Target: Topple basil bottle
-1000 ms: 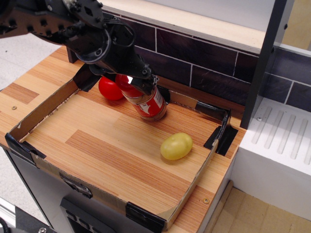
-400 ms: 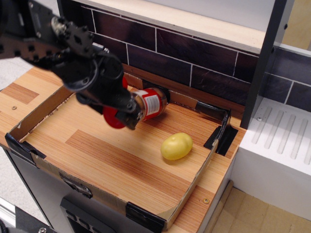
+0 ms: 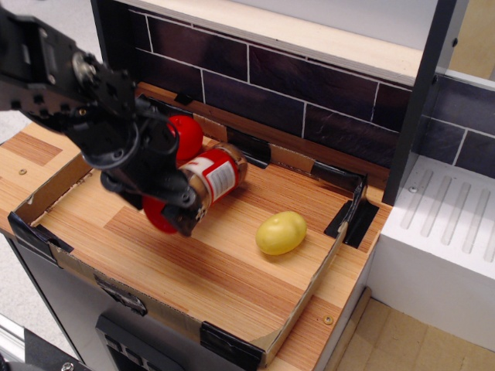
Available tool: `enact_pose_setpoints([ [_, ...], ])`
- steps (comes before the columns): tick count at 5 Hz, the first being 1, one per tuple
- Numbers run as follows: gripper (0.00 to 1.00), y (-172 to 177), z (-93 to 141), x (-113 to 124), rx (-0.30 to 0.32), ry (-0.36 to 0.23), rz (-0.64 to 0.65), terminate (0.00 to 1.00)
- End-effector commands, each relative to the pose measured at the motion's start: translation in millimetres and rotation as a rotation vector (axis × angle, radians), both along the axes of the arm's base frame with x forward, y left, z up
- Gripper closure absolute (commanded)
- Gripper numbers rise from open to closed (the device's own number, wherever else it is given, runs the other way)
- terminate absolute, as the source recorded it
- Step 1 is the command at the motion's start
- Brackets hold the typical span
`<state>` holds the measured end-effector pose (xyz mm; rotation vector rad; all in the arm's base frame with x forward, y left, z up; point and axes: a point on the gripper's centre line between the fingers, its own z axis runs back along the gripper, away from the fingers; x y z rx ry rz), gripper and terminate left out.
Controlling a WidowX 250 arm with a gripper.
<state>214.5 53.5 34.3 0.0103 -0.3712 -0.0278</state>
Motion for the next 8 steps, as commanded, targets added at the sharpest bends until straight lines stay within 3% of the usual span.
enact_pose_setpoints([
  [1,1.0,7,-12,2,0.037,0.036,0.013,0.0],
  [2,0.0,4,-11,-1,0.038,0.061,0.009,0.0],
  [3,0.0,3,0,0,0.007,0.065,0.105,0.0],
  [5,0.0,15,57,3,-0.081,0.068,0.284,0.0],
  [7,0.0,15,57,3,-0.081,0.068,0.284,0.0],
  [8,0.0,15,57,3,-0.081,0.068,0.284,1.0],
])
